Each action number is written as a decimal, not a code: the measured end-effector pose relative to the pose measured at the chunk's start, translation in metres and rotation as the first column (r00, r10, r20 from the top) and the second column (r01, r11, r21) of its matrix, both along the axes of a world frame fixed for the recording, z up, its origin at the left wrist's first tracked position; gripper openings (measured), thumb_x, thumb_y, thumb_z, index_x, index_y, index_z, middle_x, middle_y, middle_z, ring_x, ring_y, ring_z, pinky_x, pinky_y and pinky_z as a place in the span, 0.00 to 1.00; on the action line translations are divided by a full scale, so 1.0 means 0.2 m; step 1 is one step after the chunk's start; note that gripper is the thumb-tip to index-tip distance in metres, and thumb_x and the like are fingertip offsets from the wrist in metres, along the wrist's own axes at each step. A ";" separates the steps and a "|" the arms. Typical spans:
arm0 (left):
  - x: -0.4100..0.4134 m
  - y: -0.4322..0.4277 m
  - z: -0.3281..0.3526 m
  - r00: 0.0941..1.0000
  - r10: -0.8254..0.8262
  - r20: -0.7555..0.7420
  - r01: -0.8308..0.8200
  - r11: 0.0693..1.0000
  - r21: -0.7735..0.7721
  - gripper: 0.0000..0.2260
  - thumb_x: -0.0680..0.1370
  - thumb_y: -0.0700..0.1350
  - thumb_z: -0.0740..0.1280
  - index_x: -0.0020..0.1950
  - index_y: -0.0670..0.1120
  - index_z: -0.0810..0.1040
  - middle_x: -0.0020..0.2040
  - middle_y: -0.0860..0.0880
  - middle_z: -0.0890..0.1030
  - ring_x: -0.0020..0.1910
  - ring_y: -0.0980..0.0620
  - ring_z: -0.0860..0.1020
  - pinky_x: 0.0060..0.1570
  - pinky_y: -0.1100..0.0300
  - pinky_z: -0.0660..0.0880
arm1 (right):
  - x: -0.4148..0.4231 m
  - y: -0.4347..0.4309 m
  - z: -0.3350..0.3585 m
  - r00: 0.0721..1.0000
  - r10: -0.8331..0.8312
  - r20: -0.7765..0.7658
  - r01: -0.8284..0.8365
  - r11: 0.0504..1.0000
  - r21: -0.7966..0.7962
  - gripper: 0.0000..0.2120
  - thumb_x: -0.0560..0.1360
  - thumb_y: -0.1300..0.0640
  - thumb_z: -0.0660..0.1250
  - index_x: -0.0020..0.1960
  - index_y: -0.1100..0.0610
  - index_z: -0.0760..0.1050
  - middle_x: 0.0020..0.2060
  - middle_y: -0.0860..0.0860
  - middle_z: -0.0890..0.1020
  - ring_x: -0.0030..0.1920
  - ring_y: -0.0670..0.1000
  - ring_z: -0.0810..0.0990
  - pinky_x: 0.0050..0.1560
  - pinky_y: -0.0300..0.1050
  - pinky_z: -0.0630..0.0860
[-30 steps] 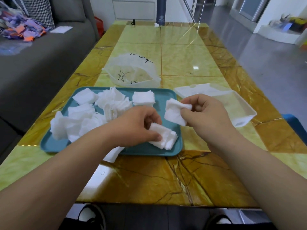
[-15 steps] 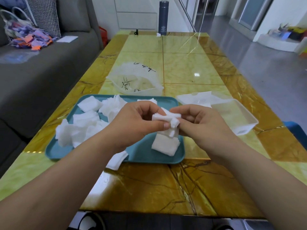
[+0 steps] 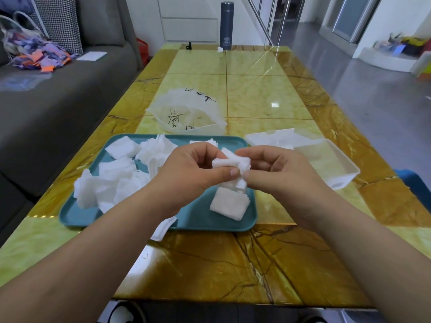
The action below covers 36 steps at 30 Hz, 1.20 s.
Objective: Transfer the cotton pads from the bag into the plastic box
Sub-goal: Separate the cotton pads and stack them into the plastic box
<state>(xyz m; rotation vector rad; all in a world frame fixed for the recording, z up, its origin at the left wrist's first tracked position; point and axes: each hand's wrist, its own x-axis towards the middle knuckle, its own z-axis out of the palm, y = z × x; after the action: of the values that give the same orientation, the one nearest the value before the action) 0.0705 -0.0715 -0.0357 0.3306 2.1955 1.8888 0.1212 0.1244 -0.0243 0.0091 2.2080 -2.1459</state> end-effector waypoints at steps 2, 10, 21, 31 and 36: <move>0.00 0.01 0.00 0.998 0.039 -0.054 -0.043 0.996 -0.079 0.14 0.69 0.42 0.82 0.47 0.40 0.81 0.46 0.37 0.85 0.41 0.49 0.82 0.49 0.48 0.82 | 0.00 0.00 -0.01 1.000 0.014 -0.002 -0.014 0.999 0.045 0.22 0.71 0.68 0.78 0.63 0.56 0.82 0.51 0.52 0.89 0.54 0.50 0.88 0.56 0.45 0.84; -0.01 0.01 -0.05 0.979 -0.152 -0.133 0.052 0.826 -0.561 0.14 0.72 0.52 0.79 0.53 0.55 0.77 0.47 0.56 0.82 0.43 0.59 0.81 0.40 0.67 0.75 | -0.03 0.01 -0.06 0.972 -0.222 -0.070 0.232 0.956 0.178 0.14 0.73 0.68 0.77 0.53 0.52 0.83 0.44 0.52 0.89 0.46 0.50 0.89 0.51 0.47 0.85; 0.05 0.03 -0.07 0.969 -0.247 0.024 0.187 0.666 -0.722 0.18 0.67 0.53 0.81 0.52 0.55 0.79 0.48 0.57 0.81 0.46 0.56 0.80 0.40 0.63 0.74 | -0.06 -0.02 -0.08 0.952 -0.282 -0.116 0.303 0.921 0.246 0.13 0.74 0.64 0.75 0.54 0.49 0.83 0.45 0.52 0.87 0.49 0.57 0.86 0.55 0.57 0.85; 0.09 -0.11 -0.01 0.960 -0.281 -0.005 0.248 0.856 -0.454 0.06 0.78 0.44 0.75 0.53 0.52 0.86 0.45 0.54 0.87 0.42 0.60 0.83 0.42 0.71 0.76 | -0.07 -0.04 -0.11 0.967 -0.237 -0.090 0.253 0.918 0.305 0.13 0.72 0.62 0.79 0.53 0.49 0.84 0.44 0.48 0.89 0.47 0.47 0.88 0.52 0.48 0.85; 0.08 -0.13 0.00 0.980 -0.120 -0.157 0.063 0.942 -0.330 0.07 0.75 0.43 0.78 0.50 0.53 0.86 0.38 0.56 0.85 0.33 0.64 0.78 0.37 0.73 0.71 | -0.05 -0.06 -0.09 0.992 -0.120 -0.026 0.122 0.964 0.237 0.14 0.74 0.68 0.76 0.54 0.52 0.85 0.44 0.50 0.90 0.47 0.48 0.88 0.48 0.40 0.83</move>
<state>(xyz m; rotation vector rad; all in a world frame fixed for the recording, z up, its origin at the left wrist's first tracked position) 0.0875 -0.0967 -0.0364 0.5443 2.5061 1.4657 0.1104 0.1126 -0.0433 0.1479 2.5192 -1.9241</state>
